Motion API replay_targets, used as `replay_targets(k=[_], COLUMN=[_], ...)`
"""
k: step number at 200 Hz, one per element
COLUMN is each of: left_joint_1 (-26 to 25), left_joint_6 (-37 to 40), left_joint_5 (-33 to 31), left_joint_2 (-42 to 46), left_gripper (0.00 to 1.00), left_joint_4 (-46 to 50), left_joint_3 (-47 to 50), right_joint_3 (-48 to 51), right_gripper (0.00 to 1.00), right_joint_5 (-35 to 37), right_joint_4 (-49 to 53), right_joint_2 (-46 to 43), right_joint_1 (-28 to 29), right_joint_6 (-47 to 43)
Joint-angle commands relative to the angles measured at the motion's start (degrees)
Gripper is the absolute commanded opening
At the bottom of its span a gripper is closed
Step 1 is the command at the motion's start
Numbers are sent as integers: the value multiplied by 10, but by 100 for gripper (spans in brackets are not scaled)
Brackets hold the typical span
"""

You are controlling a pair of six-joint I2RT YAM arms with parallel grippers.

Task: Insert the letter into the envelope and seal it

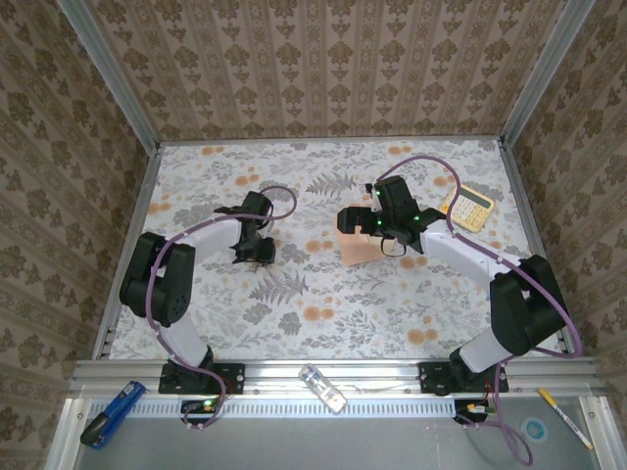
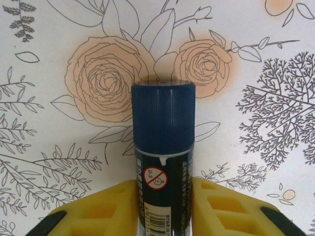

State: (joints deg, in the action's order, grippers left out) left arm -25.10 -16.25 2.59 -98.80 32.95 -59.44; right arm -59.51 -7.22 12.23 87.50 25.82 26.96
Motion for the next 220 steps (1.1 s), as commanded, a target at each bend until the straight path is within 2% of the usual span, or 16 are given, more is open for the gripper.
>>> replay_targets(k=[1, 79, 94, 118, 220], left_joint_1=[-3, -6, -7, -7, -7], left_joint_6=[3, 5, 6, 10, 65], left_joint_5=[3, 6, 9, 18, 113], left_joint_2=[-9, -33, -39, -34, 12], left_gripper=[31, 27, 18, 14, 15], left_joint_4=[12, 13, 12, 12, 20], left_joint_3=[-6, -10, -12, -13, -32], right_joint_3=[10, 6, 5, -1, -15], right_gripper=[99, 99, 99, 99, 98], right_joint_5=[18, 15, 15, 14, -22], right_joint_4=[10, 11, 12, 20, 38], right_joint_2=[8, 14, 15, 14, 17], right_joint_1=[-4, -9, -10, -11, -34], right_joint_6=[0, -1, -2, -5, -2])
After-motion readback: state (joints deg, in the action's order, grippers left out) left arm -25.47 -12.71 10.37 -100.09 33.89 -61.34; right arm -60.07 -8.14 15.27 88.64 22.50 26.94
